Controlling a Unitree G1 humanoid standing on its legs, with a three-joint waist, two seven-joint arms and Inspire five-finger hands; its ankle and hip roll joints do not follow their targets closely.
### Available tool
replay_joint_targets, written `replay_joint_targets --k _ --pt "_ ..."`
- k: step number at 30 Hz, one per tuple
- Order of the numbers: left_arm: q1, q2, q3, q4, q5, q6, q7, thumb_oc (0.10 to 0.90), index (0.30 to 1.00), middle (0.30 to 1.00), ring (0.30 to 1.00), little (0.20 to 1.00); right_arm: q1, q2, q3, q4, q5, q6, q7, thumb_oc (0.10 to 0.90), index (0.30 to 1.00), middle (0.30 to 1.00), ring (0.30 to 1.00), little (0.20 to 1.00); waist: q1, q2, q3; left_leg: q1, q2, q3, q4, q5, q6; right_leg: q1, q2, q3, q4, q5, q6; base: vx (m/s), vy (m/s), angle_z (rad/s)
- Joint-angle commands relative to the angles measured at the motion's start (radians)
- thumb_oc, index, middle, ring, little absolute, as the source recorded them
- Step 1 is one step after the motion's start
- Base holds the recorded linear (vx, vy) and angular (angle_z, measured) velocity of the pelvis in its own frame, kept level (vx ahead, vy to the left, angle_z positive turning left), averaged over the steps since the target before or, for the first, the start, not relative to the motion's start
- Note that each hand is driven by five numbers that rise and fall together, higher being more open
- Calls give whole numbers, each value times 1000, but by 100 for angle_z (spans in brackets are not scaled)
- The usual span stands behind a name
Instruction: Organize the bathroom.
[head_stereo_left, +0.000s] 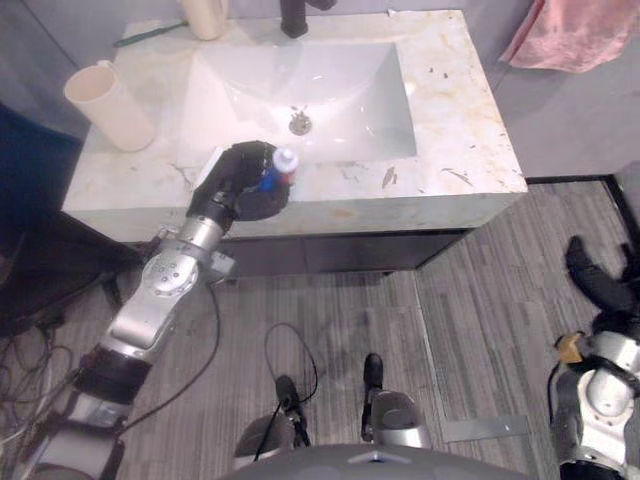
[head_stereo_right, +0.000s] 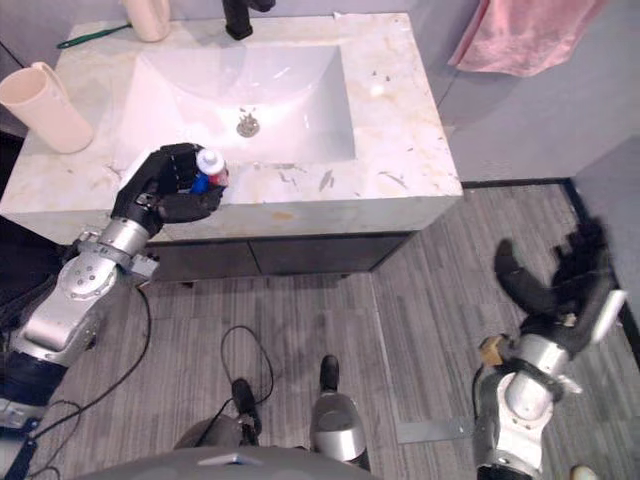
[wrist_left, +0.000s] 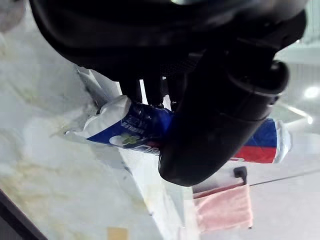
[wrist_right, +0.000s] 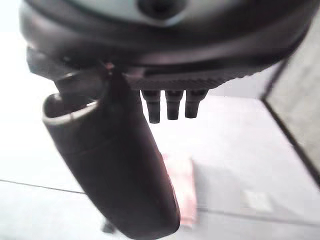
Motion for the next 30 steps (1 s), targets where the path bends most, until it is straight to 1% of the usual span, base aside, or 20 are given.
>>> replay_joint_targets --k 1,2,3,4,5,6,7,8,9,10,11,12,14,16,17,18,21,24,26,30 --pt "-175 -67 31 -16 -119 -96 47 400 300 300 300 300 -89 -183 -98 -173 -112 -201 -83 800 900 900 900 900 -87 52 -121 -33 -50 16 135 -108 -30 7 94 32 90 -188 38 -55 107 -27" --pt "-183 -68 22 -17 -128 -89 61 400 300 300 300 300 -103 -201 -97 -207 -85 -221 -65 800 900 900 900 900 -88 54 -124 -29 -51 18 131 -108 -28 7 94 34 90 -187 40 -60 111 -27" --pt "-192 -73 14 -17 -137 -80 67 400 300 300 300 300 -120 -212 -96 -236 -25 -247 5 800 900 900 900 900 -87 56 -126 -25 -53 19 126 -108 -27 6 94 38 92 -187 42 -68 90 -24" --pt "-202 -86 0 -18 -147 -67 62 400 300 300 300 300 -153 -224 -70 -267 31 -258 116 800 900 900 900 900 -78 57 -131 -24 -55 18 124 -109 -26 6 93 38 91 -187 45 -61 69 -21" --pt "-206 -92 -9 -18 -149 -65 65 400 300 300 300 300 -170 -237 -50 -275 56 -248 150 800 900 900 900 900 -72 56 -133 -23 -55 18 122 -109 -25 6 91 36 90 -186 45 -63 45 -20" --pt "-218 -113 -32 -22 -130 -55 72 400 300 300 300 300 -218 -265 27 -306 144 -195 283 800 900 900 900 900 -53 54 -138 -20 -56 17 117 -107 -24 11 86 26 84 -183 49 -42 12 -12" --pt "-222 -120 -38 -24 -119 -48 72 400 300 300 300 300 -238 -269 60 -311 180 -171 346 800 900 900 900 900 -44 53 -142 -21 -57 16 114 -105 -23 10 84 23 81 -181 49 -45 7 -6" --pt "-225 -125 -46 -26 -120 -43 67 400 300 300 300 300 -252 -271 93 -312 190 -151 382 800 900 900 900 900 -34 52 -144 -22 -57 12 111 -104 -23 10 82 20 78 -179 51 -35 -5 0" --pt "-227 -135 -58 -27 -124 -38 59 400 300 300 300 300 -279 -274 154 -310 211 -103 446 800 900 900 900 900 -18 49 -149 -22 -57 6 105 -100 -22 10 78 14 74 -175 53 -35 -13 4" --pt "-224 -150 -74 -27 -104 -37 52 400 300 300 300 300 -308 -275 227 -305 203 -52 488 800 900 900 900 900 1 46 -153 -21 -57 -1 95 -94 -22 9 75 7 70 -171 55 -29 -11 4" --pt "-223 -152 -77 -27 -99 -37 52 400 300 300 300 300 -313 -274 240 -305 213 -30 510 800 900 900 900 900 3 45 -154 -21 -57 -2 93 -93 -22 9 74 6 69 -170 55 -18 -31 13" --pt "-210 -157 -92 -42 -108 -34 38 400 300 300 300 300 -337 -276 327 -301 210 4 536 800 900 900 900 900 31 40 -158 -20 -56 -11 81 -85 -22 8 68 -8 66 -164 59 -6 -30 26" --pt "-183 -165 -95 -50 -92 -42 7 400 300 300 300 300 -347 -252 396 -282 189 39 551 800 900 900 900 900 58 35 -161 -18 -55 -19 72 -80 -24 10 63 -25 66 -162 63 -2 -34 35" --pt "-161 -171 -101 -47 -88 -55 -27 400 300 300 300 300 -353 -252 442 -257 130 54 546 800 900 900 900 900 78 31 -160 -16 -54 -28 63 -77 -24 12 59 -39 65 -159 66 -6 -23 34" --pt "-156 -172 -103 -47 -78 -51 -38 400 300 300 300 300 -359 -253 458 -251 133 64 540 800 900 900 900 900 82 30 -160 -14 -54 -30 59 -76 -24 13 58 -45 63 -158 68 -5 -23 33" --pt "-148 -170 -113 -47 -55 -52 -40 400 300 300 300 300 -366 -242 487 -233 139 89 563 800 900 900 900 900 94 29 -161 -11 -53 -35 51 -74 -25 16 56 -56 62 -157 69 0 -18 30" --pt "-138 -166 -120 -36 -53 -63 -48 400 300 300 300 300 -362 -239 522 -216 161 124 593 800 900 900 900 900 106 26 -161 -4 -53 -39 41 -72 -24 19 52 -70 63 -157 74 7 -15 23" --pt "-126 -164 -116 -36 -58 -66 -58 400 300 300 300 300 -343 -226 549 -188 145 128 631 800 900 900 900 900 113 23 -163 -1 -53 -44 38 -74 -23 19 49 -77 66 -160 76 3 -12 15" --pt "-124 -167 -116 -31 -55 -66 -62 400 300 300 300 300 -342 -221 568 -176 120 135 618 800 900 900 900 900 117 22 -164 1 -53 -45 37 -75 -23 20 49 -80 67 -161 77 3 -6 2" --pt "-123 -167 -124 -21 -53 -64 -64 400 300 300 300 300 -353 -201 598 -139 125 113 595 800 900 900 900 900 125 20 -164 6 -54 -48 40 -81 -22 28 49 -85 63 -161 76 0 0 0"
